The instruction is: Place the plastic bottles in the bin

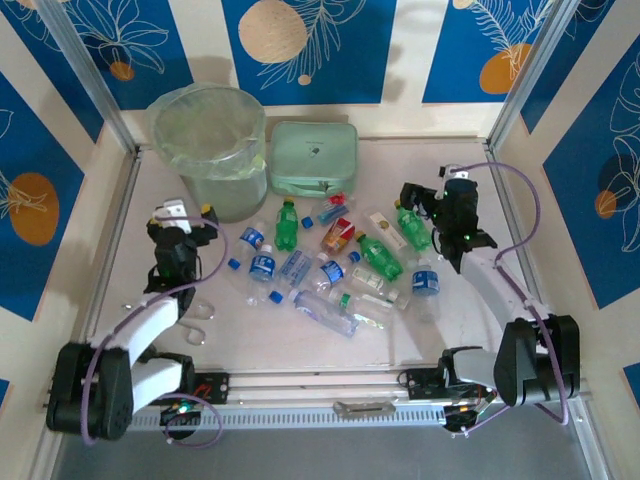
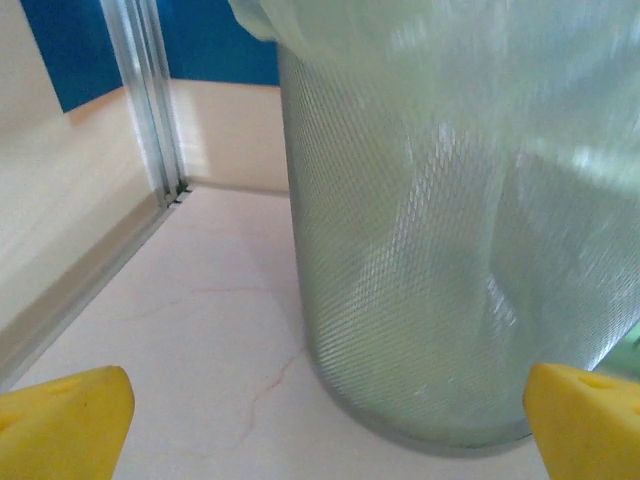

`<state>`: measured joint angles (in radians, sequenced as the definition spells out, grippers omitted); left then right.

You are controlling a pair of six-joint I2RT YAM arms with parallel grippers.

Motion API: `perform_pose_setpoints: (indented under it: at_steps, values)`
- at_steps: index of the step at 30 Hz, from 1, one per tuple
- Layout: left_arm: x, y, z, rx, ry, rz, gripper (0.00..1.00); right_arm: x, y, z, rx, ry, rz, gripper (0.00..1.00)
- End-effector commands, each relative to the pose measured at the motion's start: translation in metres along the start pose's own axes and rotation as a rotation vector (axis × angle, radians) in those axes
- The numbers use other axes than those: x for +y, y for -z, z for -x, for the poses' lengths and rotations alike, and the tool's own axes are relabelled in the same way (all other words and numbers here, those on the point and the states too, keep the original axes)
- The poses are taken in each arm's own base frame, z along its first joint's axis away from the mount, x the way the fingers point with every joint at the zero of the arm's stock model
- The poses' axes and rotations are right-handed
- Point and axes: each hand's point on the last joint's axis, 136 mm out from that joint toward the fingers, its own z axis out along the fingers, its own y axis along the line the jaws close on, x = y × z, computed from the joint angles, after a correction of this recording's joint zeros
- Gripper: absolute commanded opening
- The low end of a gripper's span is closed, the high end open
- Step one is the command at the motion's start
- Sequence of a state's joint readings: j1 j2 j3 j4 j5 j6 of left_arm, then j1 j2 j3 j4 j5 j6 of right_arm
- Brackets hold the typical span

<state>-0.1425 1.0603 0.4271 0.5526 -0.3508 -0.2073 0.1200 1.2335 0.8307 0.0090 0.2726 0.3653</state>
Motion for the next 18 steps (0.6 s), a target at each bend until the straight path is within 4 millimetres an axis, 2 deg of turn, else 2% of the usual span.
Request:
perform_pose_setpoints:
  at_steps: [1,5,10,13,18]
  values:
    - [-0.012,0.017,-0.024,0.184,0.246,-0.060,1.00,0.015,0.018,-0.070,0.341,-0.074,0.002,0.92]
    - [-0.025,0.035,-0.042,0.287,0.386,-0.137,1.00,0.054,0.041,-0.094,0.467,0.049,0.095,0.90]
    - [-0.040,0.052,-0.052,0.421,0.402,-0.207,1.00,0.103,0.059,-0.120,0.615,0.029,0.194,0.83]
    - [-0.053,0.056,-0.055,0.484,0.391,-0.266,1.00,0.120,0.055,-0.133,0.663,-0.018,0.148,0.80]
    - [-0.066,0.060,-0.059,0.588,0.367,-0.313,1.00,0.129,0.036,-0.148,0.705,-0.109,0.011,0.76]
